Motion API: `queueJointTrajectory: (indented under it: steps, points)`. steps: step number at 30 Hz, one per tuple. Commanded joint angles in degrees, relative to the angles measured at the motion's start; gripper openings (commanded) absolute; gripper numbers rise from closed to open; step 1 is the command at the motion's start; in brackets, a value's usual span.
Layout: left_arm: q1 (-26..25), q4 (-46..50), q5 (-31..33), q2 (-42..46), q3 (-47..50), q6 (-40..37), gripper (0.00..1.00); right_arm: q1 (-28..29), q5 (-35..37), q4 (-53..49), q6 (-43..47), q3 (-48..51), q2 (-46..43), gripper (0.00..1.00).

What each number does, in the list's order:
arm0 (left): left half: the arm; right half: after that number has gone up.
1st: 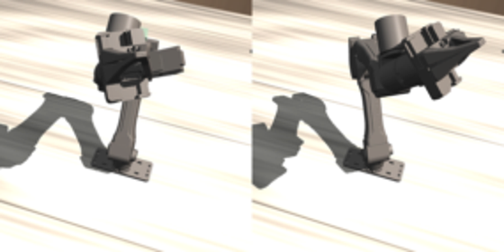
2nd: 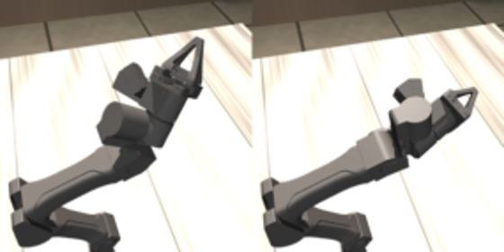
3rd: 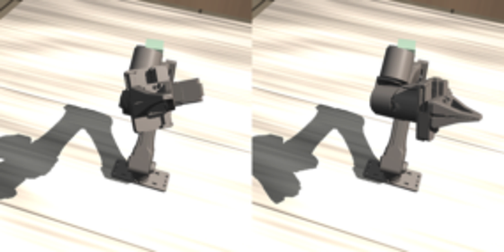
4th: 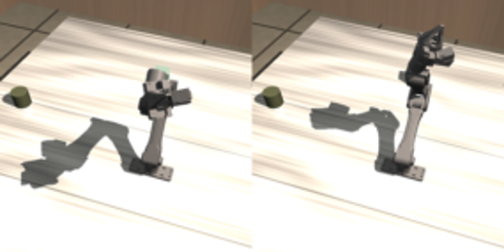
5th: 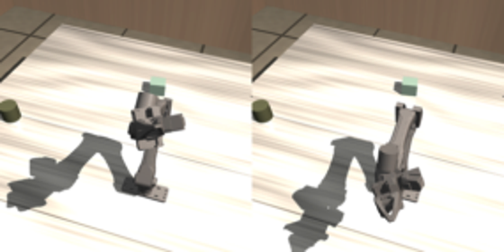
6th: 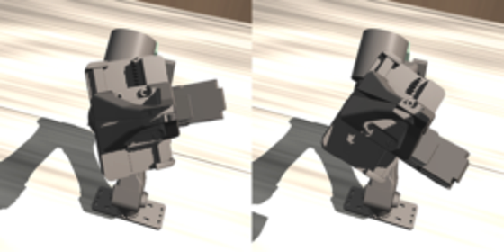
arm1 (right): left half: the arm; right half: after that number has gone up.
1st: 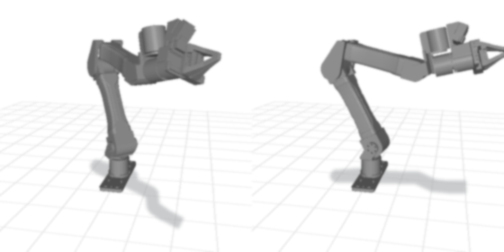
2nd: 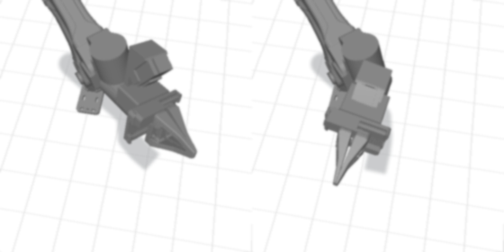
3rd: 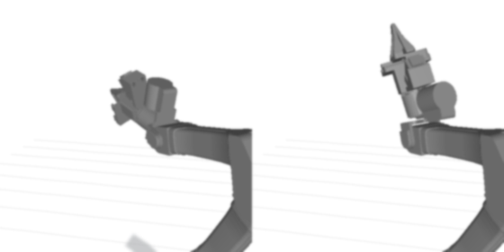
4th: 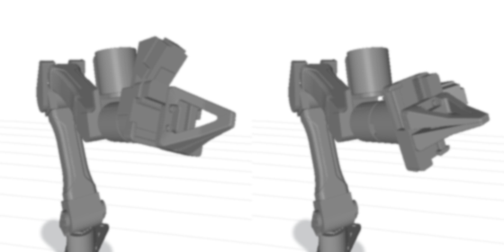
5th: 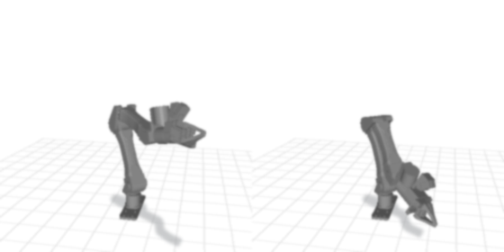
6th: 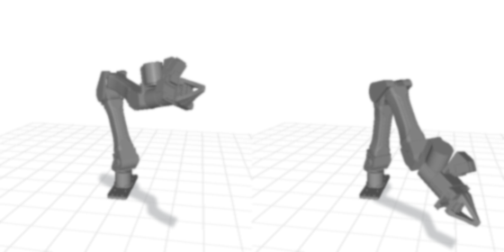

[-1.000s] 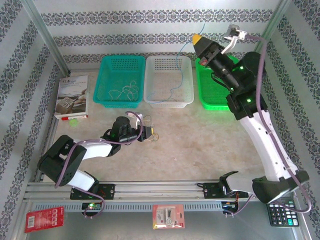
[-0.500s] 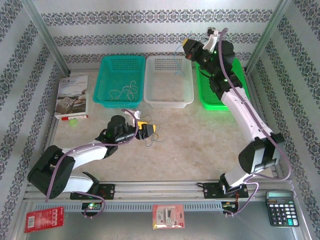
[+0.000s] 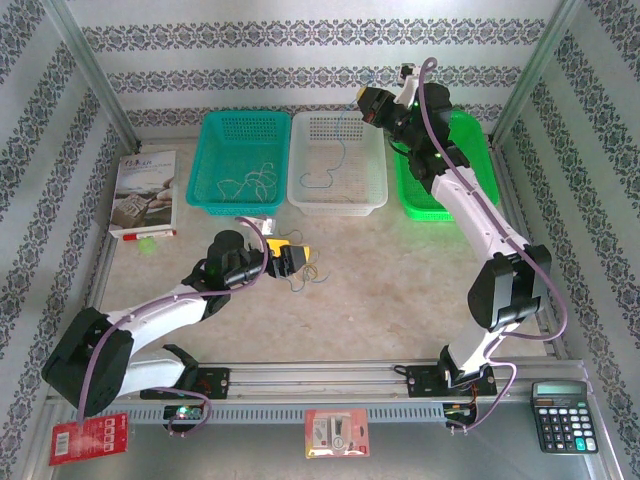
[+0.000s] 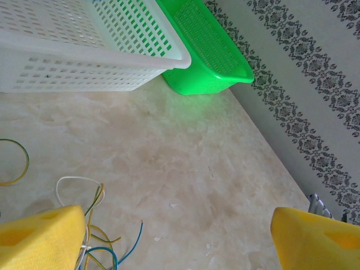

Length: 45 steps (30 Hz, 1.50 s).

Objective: Untangle the cables

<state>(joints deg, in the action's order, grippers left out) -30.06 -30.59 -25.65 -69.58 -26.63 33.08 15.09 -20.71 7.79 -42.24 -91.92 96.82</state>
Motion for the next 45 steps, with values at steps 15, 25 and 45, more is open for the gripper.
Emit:
queueJointTrajectory:
  steps: [15,25,45]
  points:
    - [-0.82,4.78,7.16,4.29,-0.96,1.01,0.97,-0.21,-0.52,-2.93,5.9,3.9,8.57,0.27]
    - [-0.83,10.27,10.48,8.18,-1.85,0.59,1.0,1.97,5.01,-14.61,12.1,2.13,2.37,0.68]
    - [-0.7,21.68,17.18,7.55,-2.42,1.66,1.0,25.48,15.5,-1.58,2.28,50.53,-20.17,0.48]
